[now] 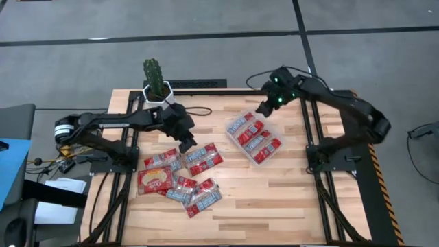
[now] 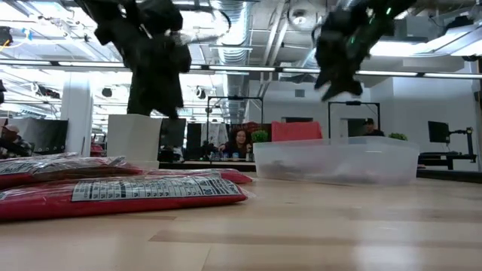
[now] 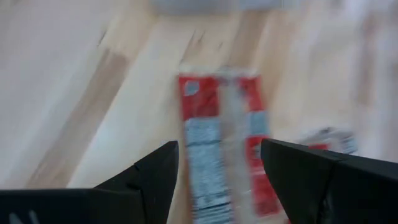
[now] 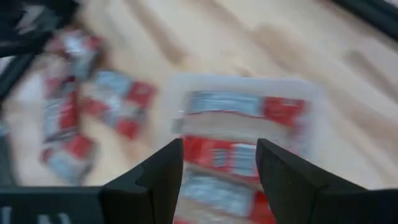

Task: Sort popcorn bags into baskets
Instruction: Put the red popcorn bag into the transparent bin

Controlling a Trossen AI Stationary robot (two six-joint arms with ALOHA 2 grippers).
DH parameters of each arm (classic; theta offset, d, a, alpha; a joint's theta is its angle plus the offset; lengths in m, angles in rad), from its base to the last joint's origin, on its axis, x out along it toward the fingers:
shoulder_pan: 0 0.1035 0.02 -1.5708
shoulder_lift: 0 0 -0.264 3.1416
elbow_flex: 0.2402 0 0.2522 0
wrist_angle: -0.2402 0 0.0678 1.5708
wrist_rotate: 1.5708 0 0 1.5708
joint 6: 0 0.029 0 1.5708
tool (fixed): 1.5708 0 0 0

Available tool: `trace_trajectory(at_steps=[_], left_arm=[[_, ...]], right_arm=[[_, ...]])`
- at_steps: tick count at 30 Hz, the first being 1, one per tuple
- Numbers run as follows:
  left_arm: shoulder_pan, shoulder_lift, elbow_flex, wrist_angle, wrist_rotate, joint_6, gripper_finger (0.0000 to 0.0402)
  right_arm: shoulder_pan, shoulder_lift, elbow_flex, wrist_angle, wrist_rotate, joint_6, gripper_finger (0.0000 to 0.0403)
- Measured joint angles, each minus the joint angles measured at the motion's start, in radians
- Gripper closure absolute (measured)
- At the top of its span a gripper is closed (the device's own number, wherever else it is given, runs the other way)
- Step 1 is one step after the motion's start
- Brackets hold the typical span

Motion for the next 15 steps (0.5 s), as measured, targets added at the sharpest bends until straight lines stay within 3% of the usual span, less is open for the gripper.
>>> trace_trajectory(at_steps=[9,15], left_arm=[[0.009,0.242,0.0,0.055,-0.008,0.109,0.0185],[0.015,0.38,0.0,0.147,0.127,0.105,0.0173]], right_arm=[[0.398,-0.123,0.0,-0.032,0.242,0.241,0.0183],[0.651,-0.092,0.0,-0.043,0.4,0.423,0.0183]])
